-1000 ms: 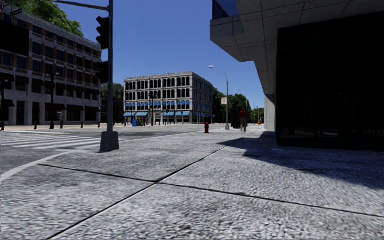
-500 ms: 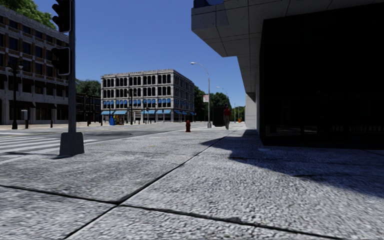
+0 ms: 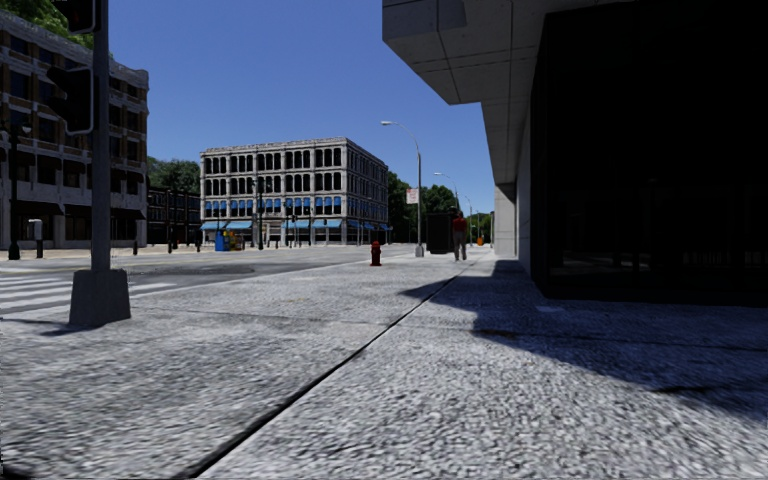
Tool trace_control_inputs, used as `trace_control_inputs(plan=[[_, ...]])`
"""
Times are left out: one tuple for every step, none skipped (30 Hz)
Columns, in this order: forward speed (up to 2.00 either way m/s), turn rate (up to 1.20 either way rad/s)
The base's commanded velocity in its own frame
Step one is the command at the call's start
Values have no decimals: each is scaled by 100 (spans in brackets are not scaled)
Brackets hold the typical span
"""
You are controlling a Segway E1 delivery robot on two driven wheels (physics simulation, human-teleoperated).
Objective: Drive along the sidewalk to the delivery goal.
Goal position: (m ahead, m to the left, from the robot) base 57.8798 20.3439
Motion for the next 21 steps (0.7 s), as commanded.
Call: trace_control_inputs(plan=[[200,0],[200,0],[200,0],[200,0],[200,0],[200,0],[200,0],[200,0],[200,0],[200,0],[200,0],[200,0],[200,1],[200,1],[200,8],[200,11],[200,16],[200,16],[200,19],[200,24],[200,26]])
